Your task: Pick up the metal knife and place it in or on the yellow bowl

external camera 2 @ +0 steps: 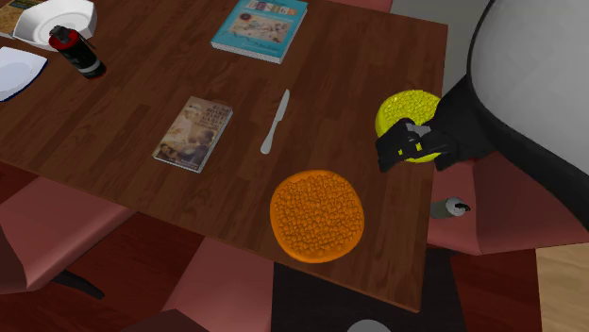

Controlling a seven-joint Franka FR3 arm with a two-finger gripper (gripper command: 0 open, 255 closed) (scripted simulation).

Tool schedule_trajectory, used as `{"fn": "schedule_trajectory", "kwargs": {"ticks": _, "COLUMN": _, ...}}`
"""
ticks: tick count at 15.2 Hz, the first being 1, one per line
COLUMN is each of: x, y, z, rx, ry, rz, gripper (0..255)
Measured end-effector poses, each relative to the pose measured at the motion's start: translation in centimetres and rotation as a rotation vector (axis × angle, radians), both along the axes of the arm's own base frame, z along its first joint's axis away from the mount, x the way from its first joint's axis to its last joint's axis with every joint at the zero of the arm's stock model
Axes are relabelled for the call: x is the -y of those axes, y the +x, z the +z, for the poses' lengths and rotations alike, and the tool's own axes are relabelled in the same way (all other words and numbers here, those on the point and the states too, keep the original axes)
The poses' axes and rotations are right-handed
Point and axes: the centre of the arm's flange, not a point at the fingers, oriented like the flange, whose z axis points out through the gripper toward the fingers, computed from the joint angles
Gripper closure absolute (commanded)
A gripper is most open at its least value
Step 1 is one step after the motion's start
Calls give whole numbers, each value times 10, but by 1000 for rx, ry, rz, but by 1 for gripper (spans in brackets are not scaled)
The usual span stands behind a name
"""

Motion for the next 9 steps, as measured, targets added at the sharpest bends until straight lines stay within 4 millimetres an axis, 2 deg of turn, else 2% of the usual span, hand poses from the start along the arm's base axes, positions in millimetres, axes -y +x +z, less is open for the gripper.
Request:
{"fn": "schedule_trajectory", "kwargs": {"ticks": 1, "x": 0, "y": 0, "z": 0, "rx": 0, "ry": 0, "rz": 0, "gripper": 0}}
{"fn": "schedule_trajectory", "kwargs": {"ticks": 3, "x": -13, "y": 8, "z": -6, "rx": 2, "ry": -7, "rz": -13, "gripper": 0}}
{"fn": "schedule_trajectory", "kwargs": {"ticks": 9, "x": -68, "y": 47, "z": -44, "rx": 13, "ry": -41, "rz": -77, "gripper": 0}}
